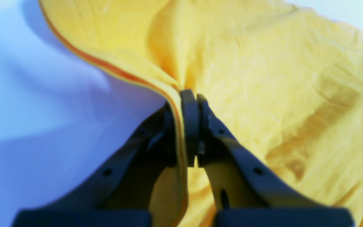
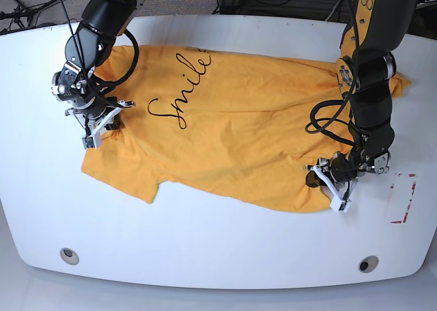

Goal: Fold the T-shirt properly
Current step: 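Grasp the shirt side edges with both grippers and pull them taut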

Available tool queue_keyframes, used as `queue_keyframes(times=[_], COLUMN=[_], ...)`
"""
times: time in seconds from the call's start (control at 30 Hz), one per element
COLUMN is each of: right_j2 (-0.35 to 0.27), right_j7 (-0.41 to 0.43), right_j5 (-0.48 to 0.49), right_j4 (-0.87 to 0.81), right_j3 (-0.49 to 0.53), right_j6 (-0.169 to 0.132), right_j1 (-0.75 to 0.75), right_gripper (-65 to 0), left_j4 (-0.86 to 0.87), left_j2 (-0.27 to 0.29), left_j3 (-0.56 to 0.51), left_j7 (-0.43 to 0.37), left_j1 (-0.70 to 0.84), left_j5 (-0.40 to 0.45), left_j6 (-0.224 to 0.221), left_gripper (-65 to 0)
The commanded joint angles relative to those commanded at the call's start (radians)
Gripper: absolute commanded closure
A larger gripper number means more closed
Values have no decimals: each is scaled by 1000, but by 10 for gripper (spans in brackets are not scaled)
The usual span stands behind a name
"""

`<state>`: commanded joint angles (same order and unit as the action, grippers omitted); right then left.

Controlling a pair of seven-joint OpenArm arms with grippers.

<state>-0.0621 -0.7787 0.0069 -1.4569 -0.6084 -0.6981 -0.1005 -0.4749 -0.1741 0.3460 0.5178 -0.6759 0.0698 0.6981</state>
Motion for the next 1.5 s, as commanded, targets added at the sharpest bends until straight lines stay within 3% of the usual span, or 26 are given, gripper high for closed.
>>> queue_keyframes(times=[0.13, 0.33, 0.77, 0.93, 1.2, 1.5], right_j2=[0, 18, 29, 29, 5, -2], right_j7=[-8, -23, -110, -137, -176, -239], right_j5=[5, 2, 6, 6, 0, 0], right_j4=[-34, -163, -364, -416, -440, -439], right_j3=[0, 0, 0, 29, 132, 140], right_j6=[0, 0, 0, 0, 0, 0], right_j1=[2, 54, 152, 152, 112, 54], right_gripper=[0, 0, 0, 0, 0, 0], left_j4=[0, -81, -736, -968, -1229, -1292], left_j2=[-6, -43, -66, -58, 26, 44], left_j3=[2, 3, 2, -5, -5, -8], left_j7=[11, 149, 396, 462, 528, 595], left_j1=[0, 20, 333, 436, 477, 468], left_j5=[-2, -2, -2, -2, 6, 5], left_j6=[0, 0, 0, 0, 0, 0], left_gripper=[0, 0, 0, 0, 0, 0])
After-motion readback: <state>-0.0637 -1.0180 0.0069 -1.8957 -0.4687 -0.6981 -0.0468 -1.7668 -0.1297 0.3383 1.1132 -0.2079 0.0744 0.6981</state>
